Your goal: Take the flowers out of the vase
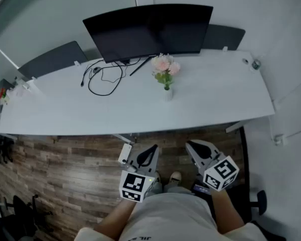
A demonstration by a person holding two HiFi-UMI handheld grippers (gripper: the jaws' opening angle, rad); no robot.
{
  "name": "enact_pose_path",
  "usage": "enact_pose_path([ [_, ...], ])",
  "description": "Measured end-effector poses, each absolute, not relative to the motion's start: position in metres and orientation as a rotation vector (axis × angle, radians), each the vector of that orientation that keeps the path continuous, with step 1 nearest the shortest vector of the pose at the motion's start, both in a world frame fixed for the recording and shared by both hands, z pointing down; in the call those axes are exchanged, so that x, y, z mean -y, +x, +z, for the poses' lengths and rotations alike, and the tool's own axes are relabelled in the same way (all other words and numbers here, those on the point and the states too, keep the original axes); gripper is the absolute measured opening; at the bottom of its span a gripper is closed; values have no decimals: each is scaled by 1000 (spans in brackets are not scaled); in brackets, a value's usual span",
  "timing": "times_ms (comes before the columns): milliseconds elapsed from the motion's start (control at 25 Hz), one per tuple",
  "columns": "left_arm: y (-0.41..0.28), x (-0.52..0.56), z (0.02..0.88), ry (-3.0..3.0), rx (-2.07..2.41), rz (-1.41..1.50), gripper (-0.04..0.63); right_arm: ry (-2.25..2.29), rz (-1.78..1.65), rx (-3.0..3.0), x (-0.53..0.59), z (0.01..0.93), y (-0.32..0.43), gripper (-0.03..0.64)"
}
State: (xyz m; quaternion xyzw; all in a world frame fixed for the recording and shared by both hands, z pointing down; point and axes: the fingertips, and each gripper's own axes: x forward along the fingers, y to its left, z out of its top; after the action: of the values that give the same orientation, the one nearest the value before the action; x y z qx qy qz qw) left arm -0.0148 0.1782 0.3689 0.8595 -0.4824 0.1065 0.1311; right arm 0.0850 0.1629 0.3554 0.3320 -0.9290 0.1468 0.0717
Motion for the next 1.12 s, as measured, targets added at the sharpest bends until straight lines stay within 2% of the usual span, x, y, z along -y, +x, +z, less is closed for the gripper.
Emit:
enact_pose_path([
  [680, -31, -167, 370, 2518, 1359, 302, 3, 1042, 500, 2848, -153, 348, 66, 32],
  [1120, -65, -162, 373, 2558, 1316, 305, 3, 1145, 393, 2804, -153, 350, 41, 32],
])
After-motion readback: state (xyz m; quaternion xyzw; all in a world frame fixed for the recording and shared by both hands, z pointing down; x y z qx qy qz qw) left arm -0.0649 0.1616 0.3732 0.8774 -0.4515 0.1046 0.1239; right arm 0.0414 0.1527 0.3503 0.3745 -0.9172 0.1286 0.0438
